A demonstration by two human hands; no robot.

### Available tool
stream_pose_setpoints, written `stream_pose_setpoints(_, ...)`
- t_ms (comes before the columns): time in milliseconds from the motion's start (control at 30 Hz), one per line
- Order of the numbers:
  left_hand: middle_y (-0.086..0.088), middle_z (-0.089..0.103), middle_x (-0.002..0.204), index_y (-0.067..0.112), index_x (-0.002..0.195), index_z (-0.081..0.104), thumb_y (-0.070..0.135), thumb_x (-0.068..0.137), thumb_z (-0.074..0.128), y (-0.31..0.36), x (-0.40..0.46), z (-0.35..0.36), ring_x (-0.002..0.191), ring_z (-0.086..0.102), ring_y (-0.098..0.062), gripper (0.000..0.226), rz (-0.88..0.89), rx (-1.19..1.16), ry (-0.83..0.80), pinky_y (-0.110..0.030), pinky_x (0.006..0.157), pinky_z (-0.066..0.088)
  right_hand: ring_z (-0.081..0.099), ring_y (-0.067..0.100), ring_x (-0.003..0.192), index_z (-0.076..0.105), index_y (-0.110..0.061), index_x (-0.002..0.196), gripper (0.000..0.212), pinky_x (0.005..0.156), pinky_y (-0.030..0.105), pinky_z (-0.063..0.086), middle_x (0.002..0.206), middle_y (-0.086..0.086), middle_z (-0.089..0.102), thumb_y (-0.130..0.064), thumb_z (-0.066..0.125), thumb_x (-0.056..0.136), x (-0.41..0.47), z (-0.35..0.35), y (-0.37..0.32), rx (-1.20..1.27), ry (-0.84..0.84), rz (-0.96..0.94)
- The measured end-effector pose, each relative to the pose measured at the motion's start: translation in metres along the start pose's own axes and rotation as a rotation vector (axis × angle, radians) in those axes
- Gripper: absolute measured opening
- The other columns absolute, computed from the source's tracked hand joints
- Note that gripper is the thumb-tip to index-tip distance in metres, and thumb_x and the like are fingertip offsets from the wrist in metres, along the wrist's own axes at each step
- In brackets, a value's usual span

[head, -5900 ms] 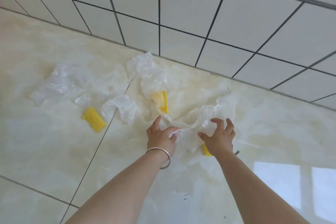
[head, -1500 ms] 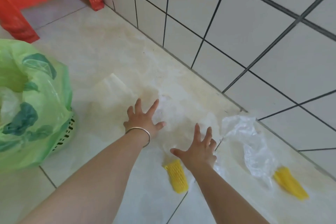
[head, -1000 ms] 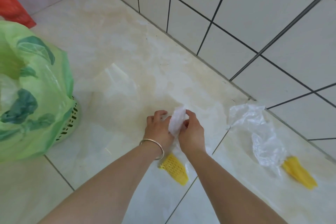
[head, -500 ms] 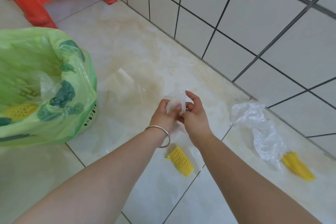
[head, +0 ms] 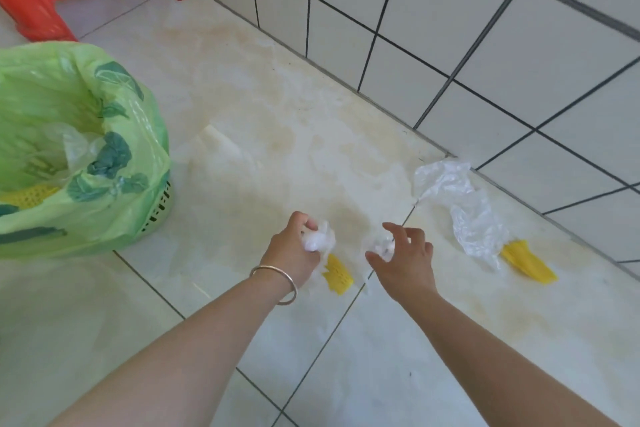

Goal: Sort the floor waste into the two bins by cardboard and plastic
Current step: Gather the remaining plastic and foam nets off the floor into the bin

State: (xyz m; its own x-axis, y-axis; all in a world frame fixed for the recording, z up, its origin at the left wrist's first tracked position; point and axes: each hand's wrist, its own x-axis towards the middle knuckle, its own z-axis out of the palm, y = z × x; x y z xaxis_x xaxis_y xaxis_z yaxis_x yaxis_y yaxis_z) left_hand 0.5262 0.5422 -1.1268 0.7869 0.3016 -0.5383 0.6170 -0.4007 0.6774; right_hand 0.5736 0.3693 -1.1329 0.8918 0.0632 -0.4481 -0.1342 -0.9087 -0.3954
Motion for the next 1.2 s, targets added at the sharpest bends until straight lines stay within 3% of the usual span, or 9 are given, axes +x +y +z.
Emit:
stream_pose_setpoints(67,-0.005,0.064,0.108,0.038,0.133,0.034,0.022,0.078,0.066,-0.010,-0.005,0.015,0.094,0.061,-0.028,0.066,-0.036,0.134,-0.136,-0.030,0.081,0.050,0.027,0.025,0.127,0.029,-0.034,0.142,0.065,0.089,0.032,0.044,0.141,0.001,0.024,-0.039,0.060,0.086,-0.007,0.009,0.009,-0.111,-0.096,0.011)
stream_pose_setpoints(133,-0.003,0.060,0.122,0.043,0.143,0.018,0.028,0.077,0.069,-0.018,-0.005,0.030,0.106,0.060,-0.026,0.085,-0.035,0.280,-0.229,-0.031,0.090,0.049,0.027,0.025,0.126,0.024,-0.035,0.144,0.069,0.093,0.032,0.044,0.143,0.001,0.021,-0.038,0.060,0.086,-0.010,0.018,0.013,-0.120,-0.161,0.020)
stream_pose_setpoints(267,-0.008,0.054,0.113,0.043,0.138,0.028,0.034,0.085,0.060,-0.030,-0.006,0.053,0.103,0.059,-0.030,0.063,-0.038,0.493,-0.201,-0.035,0.088,0.048,0.036,0.025,0.123,0.032,-0.026,0.142,0.061,0.099,0.028,0.039,0.137,0.004,0.028,-0.014,0.055,0.087,-0.018,0.039,0.009,-0.029,-0.170,-0.001)
stream_pose_setpoints(433,-0.012,0.043,0.117,0.019,0.129,0.041,0.016,0.093,0.039,-0.035,-0.013,0.064,0.088,0.058,-0.033,0.036,-0.011,0.545,-0.068,-0.034,0.079,0.045,0.053,0.025,0.108,0.047,-0.018,0.130,0.044,0.077,0.023,0.039,0.126,0.009,0.043,-0.003,0.039,0.090,-0.029,0.054,-0.012,0.248,-0.292,0.063)
stream_pose_setpoints(633,-0.013,0.058,0.111,0.008,0.112,0.053,0.015,0.090,0.038,-0.028,-0.007,0.042,0.096,0.060,-0.031,0.028,-0.112,0.173,0.078,-0.035,0.080,0.050,0.053,0.016,0.098,0.052,-0.027,0.127,0.039,0.079,0.023,0.040,0.126,0.004,0.052,-0.013,0.037,0.094,-0.025,0.047,-0.046,0.465,-0.309,0.038)
stream_pose_setpoints(800,-0.009,0.066,0.102,0.015,0.104,0.056,0.032,0.090,0.048,-0.002,-0.024,-0.014,0.097,0.062,-0.030,0.024,-0.011,-0.246,0.341,-0.035,0.080,0.050,0.061,0.015,0.099,0.057,-0.026,0.122,0.032,0.065,0.012,0.043,0.116,0.001,0.064,-0.017,0.041,0.096,-0.039,0.033,-0.099,0.699,-0.270,-0.049)
stream_pose_setpoints(900,-0.006,0.066,0.097,0.019,0.094,0.055,0.057,0.080,0.038,0.015,-0.038,-0.052,0.095,0.063,-0.026,0.044,0.104,-0.363,0.471,-0.041,0.084,0.051,0.065,0.014,0.095,0.061,-0.027,0.113,0.026,0.067,0.013,0.048,0.112,0.004,0.066,-0.018,0.046,0.095,-0.054,0.023,-0.141,0.812,-0.233,-0.134)
stream_pose_setpoints(1033,-0.018,0.055,0.099,0.003,0.090,0.047,0.037,0.095,0.028,0.037,-0.045,-0.109,0.099,0.054,-0.033,0.039,0.121,-0.472,0.657,-0.035,0.086,0.040,0.066,0.018,0.089,0.065,-0.029,0.095,0.027,0.072,0.025,0.052,0.107,0.006,0.067,-0.007,0.050,0.090,-0.074,-0.002,-0.203,0.897,-0.180,-0.307)
stream_pose_setpoints(1200,-0.022,0.047,0.102,0.004,0.103,0.044,0.035,0.077,0.029,0.032,-0.057,-0.199,0.091,0.047,-0.027,0.043,0.529,-0.531,0.913,-0.034,0.085,0.040,0.054,0.011,0.077,0.062,-0.030,0.081,0.039,0.067,0.017,0.043,0.105,0.014,0.063,0.008,0.053,0.083,-0.106,-0.035,-0.297,0.981,-0.186,-0.705)
